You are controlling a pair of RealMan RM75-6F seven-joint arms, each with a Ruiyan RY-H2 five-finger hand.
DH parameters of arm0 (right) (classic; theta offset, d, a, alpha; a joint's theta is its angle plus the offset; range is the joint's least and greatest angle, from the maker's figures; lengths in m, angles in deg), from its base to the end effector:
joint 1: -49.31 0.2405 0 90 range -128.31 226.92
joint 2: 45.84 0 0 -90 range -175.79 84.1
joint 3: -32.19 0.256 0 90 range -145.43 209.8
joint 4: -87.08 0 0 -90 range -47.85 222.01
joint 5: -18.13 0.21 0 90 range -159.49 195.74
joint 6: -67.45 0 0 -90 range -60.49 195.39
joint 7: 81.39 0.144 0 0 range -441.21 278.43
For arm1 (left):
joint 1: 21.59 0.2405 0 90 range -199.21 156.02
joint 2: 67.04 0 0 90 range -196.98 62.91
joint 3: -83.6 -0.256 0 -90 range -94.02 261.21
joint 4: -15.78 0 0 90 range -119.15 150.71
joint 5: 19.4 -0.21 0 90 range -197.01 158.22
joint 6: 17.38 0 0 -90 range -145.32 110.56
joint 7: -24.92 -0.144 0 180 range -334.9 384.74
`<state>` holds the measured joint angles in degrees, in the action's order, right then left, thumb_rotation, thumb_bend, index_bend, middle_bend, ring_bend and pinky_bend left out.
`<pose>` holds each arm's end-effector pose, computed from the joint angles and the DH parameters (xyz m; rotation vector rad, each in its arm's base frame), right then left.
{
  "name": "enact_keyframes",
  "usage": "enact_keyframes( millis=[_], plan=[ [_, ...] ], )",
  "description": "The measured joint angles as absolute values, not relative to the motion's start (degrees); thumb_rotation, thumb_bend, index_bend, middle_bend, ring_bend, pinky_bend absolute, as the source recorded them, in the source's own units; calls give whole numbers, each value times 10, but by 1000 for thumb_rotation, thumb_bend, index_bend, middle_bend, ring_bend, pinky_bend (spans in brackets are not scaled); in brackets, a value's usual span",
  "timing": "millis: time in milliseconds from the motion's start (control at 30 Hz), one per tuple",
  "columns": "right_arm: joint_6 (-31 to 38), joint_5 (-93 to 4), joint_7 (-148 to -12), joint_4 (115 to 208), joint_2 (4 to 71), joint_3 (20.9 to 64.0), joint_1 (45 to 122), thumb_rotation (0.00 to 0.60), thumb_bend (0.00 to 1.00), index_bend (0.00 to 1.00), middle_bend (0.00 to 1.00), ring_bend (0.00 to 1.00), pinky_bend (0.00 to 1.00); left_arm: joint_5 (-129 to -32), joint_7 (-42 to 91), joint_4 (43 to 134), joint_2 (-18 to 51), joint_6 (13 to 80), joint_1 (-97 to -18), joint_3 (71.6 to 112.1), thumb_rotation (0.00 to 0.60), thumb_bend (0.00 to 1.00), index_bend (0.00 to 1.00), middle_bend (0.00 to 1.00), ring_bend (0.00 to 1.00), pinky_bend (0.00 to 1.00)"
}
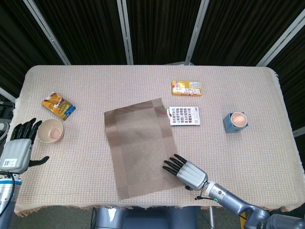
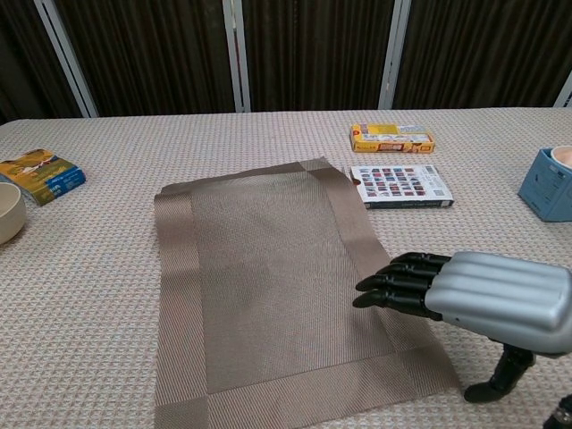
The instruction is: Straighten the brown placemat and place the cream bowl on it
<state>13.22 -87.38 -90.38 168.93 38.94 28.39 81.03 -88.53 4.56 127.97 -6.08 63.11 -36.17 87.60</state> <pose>-0.2006 -0.2330 -0.0364 2.4079 -0.5955 0.8597 -0.2501 0.2188 0.1473 -1.3927 -0.9679 -0.7856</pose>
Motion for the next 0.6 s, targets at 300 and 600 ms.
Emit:
enact_keyframes(
  millis=[300, 600],
  plan=[
    [130, -867, -908, 1678, 405, 278, 817, 600, 0, 0, 0, 0, 0, -885, 46, 1274, -56, 625, -362, 878, 600, 0, 0, 0, 0, 0],
    [119, -852, -913, 1681, 423, 291, 822, 600, 0, 1, 0, 0, 0, -888, 49, 1272, -54, 623, -361, 879, 600, 0, 0, 0, 0, 0]
  ],
)
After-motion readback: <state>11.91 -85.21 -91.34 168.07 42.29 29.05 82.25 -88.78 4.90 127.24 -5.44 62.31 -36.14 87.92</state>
